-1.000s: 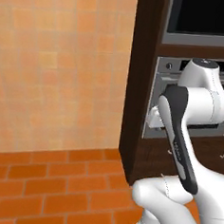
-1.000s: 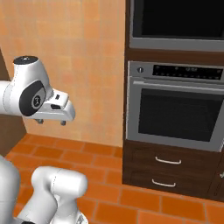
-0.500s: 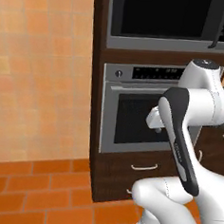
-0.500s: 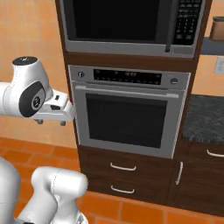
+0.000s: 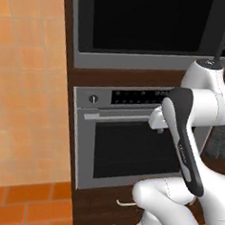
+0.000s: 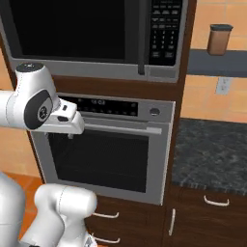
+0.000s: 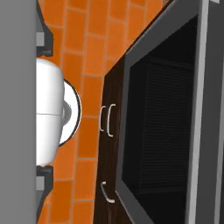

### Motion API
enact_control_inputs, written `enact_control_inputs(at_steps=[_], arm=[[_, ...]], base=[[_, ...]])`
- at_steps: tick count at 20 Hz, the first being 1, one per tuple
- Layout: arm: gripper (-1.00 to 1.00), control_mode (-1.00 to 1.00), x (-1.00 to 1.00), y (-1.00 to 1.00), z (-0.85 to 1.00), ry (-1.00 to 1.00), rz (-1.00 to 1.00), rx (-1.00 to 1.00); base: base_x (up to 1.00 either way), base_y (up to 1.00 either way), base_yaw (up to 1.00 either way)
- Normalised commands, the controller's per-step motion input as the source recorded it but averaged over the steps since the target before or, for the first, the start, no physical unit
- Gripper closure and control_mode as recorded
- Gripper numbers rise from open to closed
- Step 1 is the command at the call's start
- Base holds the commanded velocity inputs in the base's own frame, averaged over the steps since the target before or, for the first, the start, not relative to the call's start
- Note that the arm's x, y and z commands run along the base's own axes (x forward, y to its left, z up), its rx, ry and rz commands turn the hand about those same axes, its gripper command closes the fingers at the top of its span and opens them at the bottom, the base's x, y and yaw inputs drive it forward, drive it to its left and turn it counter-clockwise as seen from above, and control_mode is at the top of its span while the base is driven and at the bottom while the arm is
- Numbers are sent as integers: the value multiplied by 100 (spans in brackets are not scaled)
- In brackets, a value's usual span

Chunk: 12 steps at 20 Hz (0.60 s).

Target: Navigate to the microwave.

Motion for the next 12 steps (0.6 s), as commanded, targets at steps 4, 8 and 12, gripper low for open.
enact_control_inputs(at_steps=[4, 8, 12], arm=[[-100, 100, 0, 0, 0, 0, 0, 0], [-100, 100, 0, 0, 0, 0, 0, 0], [-100, 100, 0, 0, 0, 0, 0, 0]], base=[[63, -15, 0], [44, -16, 0], [10, -14, -2]])
